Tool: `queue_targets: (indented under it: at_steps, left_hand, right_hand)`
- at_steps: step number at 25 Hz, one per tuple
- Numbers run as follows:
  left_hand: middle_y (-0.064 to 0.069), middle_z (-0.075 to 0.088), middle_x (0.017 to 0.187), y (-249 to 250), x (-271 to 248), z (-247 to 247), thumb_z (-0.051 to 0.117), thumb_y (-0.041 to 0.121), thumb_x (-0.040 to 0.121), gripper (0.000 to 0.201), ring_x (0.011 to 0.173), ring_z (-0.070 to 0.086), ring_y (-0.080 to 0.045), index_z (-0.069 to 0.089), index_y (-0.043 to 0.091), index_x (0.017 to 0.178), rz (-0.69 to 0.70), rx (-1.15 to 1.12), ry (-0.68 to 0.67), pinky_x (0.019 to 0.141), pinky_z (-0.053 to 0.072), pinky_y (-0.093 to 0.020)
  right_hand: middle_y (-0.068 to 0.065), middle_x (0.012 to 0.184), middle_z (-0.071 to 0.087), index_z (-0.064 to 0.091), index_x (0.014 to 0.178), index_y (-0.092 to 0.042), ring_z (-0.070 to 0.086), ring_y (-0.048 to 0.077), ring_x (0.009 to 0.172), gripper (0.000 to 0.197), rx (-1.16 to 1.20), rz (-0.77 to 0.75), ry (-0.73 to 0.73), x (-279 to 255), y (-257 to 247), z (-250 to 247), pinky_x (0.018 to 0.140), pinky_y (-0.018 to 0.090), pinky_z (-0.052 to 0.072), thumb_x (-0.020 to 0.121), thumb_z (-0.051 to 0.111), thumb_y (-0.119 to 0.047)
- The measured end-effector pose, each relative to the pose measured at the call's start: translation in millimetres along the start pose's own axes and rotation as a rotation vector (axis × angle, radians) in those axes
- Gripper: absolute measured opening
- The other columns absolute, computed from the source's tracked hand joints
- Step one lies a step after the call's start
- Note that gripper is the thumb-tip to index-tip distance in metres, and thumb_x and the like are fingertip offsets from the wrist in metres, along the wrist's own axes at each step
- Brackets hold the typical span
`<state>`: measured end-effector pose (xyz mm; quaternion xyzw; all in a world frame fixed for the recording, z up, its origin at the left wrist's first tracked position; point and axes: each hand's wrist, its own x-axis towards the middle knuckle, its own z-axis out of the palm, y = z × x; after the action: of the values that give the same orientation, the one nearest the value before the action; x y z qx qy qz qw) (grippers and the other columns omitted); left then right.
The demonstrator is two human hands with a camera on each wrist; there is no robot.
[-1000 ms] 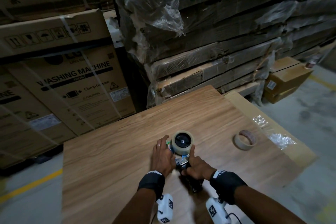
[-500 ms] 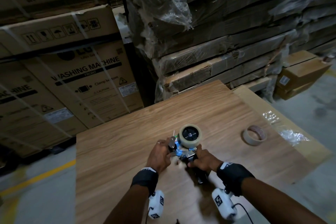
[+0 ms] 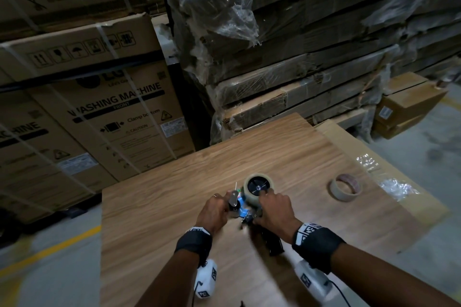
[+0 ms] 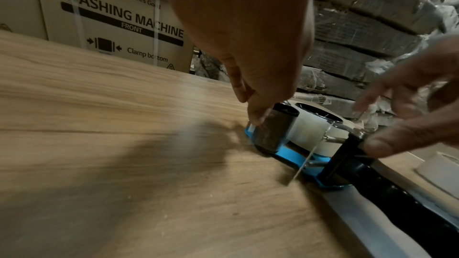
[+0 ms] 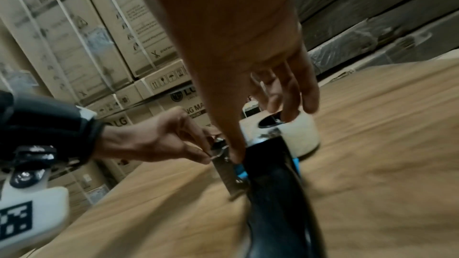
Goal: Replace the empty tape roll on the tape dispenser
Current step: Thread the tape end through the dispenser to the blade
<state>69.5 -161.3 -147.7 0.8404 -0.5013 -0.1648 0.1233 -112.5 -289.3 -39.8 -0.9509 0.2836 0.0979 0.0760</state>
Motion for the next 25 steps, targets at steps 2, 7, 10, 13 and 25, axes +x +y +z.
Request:
queue_targets:
  at_steps: [2,7,10,13,25]
  left_hand:
    - [-0.009,0.07,0.106,-6,-1,8,0.051,0.023,0.08,0.067,0.095,0.064,-0.033,0.04,0.03,0.146,-0.003,0.002,0.027,0.082,0.055,-0.042]
    - [-0.016,0.068,0.095,23,-16,-26,0.049,0.016,0.078,0.065,0.088,0.064,-0.039,0.047,0.026,0.142,0.021,0.006,0.061,0.077,0.054,-0.042]
    - [-0.018,0.069,0.092,25,-20,-29,0.048,0.016,0.077,0.061,0.088,0.064,-0.04,0.054,0.022,0.138,0.016,0.013,0.077,0.078,0.053,-0.042]
    - [-0.016,0.071,0.092,21,-20,-26,0.048,0.018,0.078,0.062,0.09,0.065,-0.039,0.053,0.022,0.14,0.024,0.037,0.088,0.079,0.052,-0.041]
    - [-0.021,0.07,0.099,30,-25,-33,0.056,0.012,0.086,0.054,0.1,0.061,-0.041,0.054,0.014,0.14,-0.048,0.071,0.08,0.083,0.046,-0.043]
  right_hand:
    - [0.012,0.132,0.054,0.053,0.131,-0.017,0.061,0.034,0.116,0.061,0.022,-0.128,0.017,7,-8,1,0.086,0.04,0.051,0.08,0.073,-0.045]
    - [0.014,0.119,0.066,0.071,0.114,-0.012,0.055,0.036,0.119,0.033,0.058,-0.29,-0.076,21,-16,17,0.085,0.044,0.054,0.088,0.067,-0.032]
    - [0.013,0.106,0.074,0.077,0.106,-0.018,0.063,0.034,0.109,0.026,0.125,-0.293,-0.093,27,-8,21,0.083,0.041,0.054,0.088,0.066,-0.032]
    - [0.009,0.103,0.076,0.078,0.104,-0.022,0.068,0.031,0.103,0.023,0.158,-0.305,-0.061,28,-4,22,0.081,0.038,0.054,0.087,0.067,-0.032]
    - [0.014,0.096,0.077,0.078,0.097,-0.014,0.07,0.037,0.094,0.024,0.165,-0.26,-0.028,26,-13,20,0.075,0.039,0.055,0.085,0.066,-0.031]
